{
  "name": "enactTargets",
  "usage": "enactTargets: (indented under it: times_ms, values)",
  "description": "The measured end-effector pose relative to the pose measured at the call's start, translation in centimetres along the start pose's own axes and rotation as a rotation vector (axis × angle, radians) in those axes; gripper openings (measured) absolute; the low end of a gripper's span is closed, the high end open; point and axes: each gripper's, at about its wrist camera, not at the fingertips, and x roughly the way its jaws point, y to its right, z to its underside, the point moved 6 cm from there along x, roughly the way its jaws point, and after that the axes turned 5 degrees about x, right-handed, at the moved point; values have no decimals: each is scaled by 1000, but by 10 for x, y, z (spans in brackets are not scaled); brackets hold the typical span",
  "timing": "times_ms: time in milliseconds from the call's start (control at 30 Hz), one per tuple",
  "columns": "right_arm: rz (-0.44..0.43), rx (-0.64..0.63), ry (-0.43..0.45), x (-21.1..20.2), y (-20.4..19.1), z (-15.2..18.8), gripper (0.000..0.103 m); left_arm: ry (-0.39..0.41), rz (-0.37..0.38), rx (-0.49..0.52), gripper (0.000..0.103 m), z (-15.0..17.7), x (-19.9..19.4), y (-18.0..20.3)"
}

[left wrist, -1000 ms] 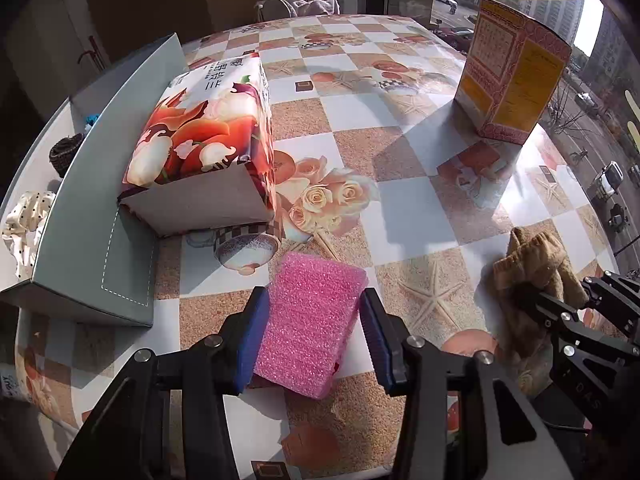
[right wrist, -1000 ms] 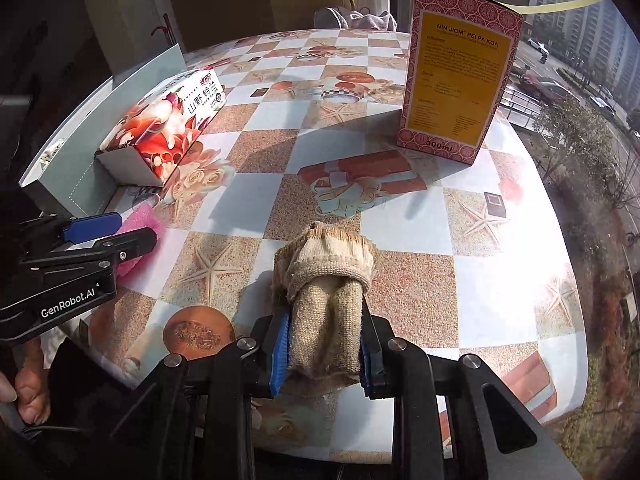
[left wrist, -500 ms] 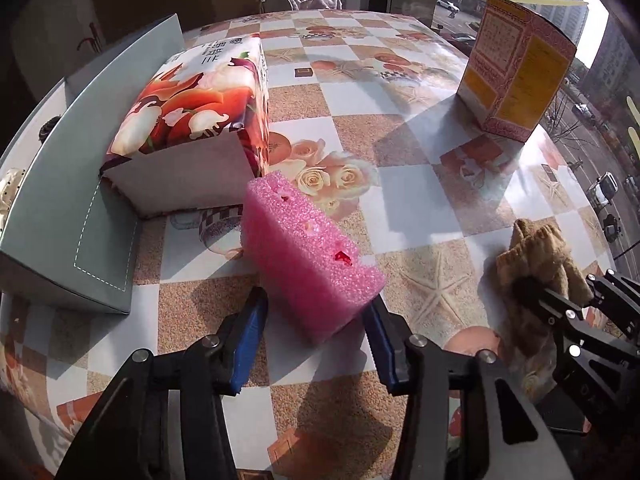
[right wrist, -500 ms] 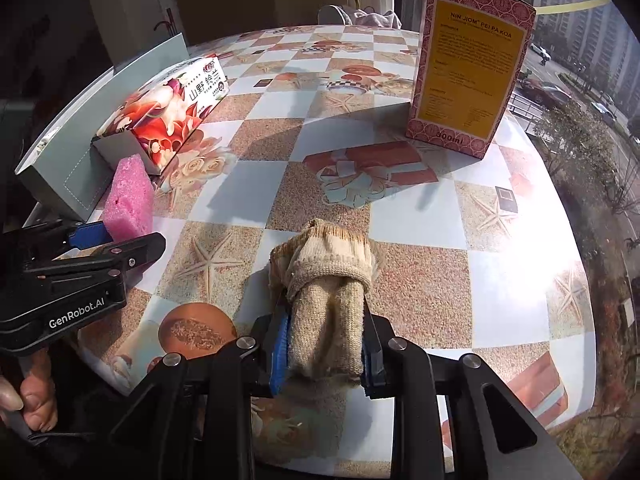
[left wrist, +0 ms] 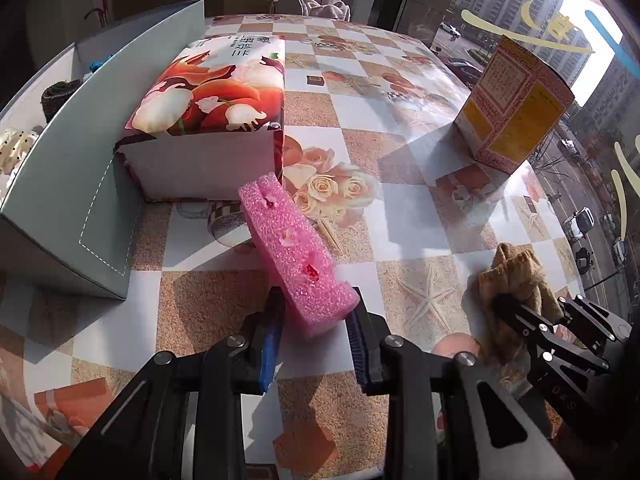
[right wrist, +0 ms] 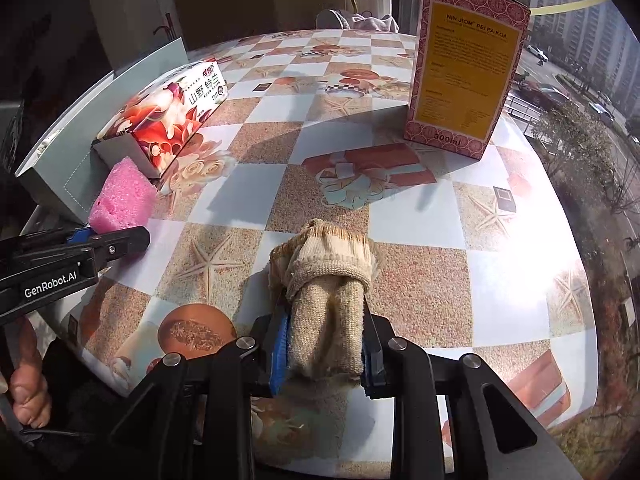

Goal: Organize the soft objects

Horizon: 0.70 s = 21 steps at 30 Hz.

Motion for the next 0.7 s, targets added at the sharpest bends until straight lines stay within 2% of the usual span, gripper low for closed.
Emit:
enactTargets:
  times_ms: [133, 267, 333, 400, 633, 700]
  values:
    - [-7, -1, 4, 0, 1, 0, 29, 22, 6, 3, 35, -4, -8, 2]
    - [-14, 1, 8, -1, 1, 0, 29, 28, -19, 7, 41, -7, -11, 2]
    - [-17, 2, 10, -1, 2, 1, 29, 28, -15, 6, 56, -8, -11, 3]
    - [-18, 1, 10, -1, 1, 1, 29, 23, -18, 0, 66, -7, -11, 2]
    - [-18, 0, 12, -1, 2, 1, 29, 17, -47, -26, 66, -16, -11, -5]
    - [-18, 0, 11, -1, 2, 1, 29, 6, -14, -19, 69, -23, -8, 0]
